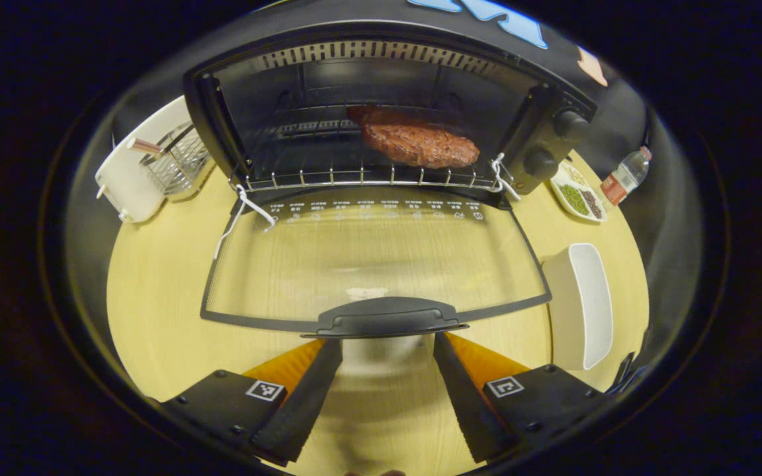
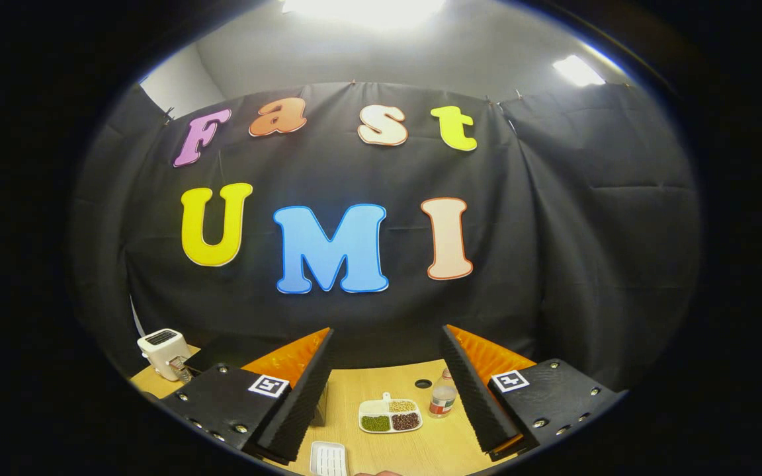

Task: Open the electric oven with the left hand, put the food in, and close the electric oven.

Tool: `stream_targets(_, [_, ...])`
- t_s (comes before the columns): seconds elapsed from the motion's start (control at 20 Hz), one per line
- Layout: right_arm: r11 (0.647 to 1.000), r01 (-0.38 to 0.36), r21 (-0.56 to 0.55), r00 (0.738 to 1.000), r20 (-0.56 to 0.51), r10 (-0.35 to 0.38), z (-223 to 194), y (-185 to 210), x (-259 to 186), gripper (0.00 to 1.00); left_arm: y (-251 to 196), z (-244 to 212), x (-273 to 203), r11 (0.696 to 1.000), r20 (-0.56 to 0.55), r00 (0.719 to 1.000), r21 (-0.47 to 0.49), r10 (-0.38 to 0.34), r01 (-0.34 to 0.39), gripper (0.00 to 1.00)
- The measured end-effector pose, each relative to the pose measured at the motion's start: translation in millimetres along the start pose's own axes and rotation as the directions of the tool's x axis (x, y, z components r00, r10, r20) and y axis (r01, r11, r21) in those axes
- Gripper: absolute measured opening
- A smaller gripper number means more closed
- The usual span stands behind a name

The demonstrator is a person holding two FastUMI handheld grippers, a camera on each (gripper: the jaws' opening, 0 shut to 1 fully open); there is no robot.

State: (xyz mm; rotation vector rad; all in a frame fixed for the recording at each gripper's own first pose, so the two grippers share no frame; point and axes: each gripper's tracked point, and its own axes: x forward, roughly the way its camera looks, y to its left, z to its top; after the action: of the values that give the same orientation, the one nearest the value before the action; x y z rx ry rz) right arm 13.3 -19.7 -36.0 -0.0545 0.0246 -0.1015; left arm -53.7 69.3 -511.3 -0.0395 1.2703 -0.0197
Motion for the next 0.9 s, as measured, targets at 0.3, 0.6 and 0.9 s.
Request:
stream_targets(0.3, [1.000,-0.027,0.011,0.999,-0.016,0.027,-6.2,10.2,-2.3,0.96,-3.1,12.9,-32.6,0.999,0.086,0.996,-0.021,-0.024,0.026,0.95])
stream_targets(0.6, [0.998,-0.035,0.044,0.999,-0.015,0.036,-0.6,9.7,-0.2,0.95,-5.2,33.3,-64.7,1.000,0.210,0.978,-0.003,-0.001,0.001,0.92])
stream_targets(0.9, [0.997,-0.013,0.077,0.999,-0.029,0.015,-5.5,1.1,-5.6,0.95,-10.4,56.7,-85.6,0.995,0.291,0.957,0.086,0.017,-0.044,0.99])
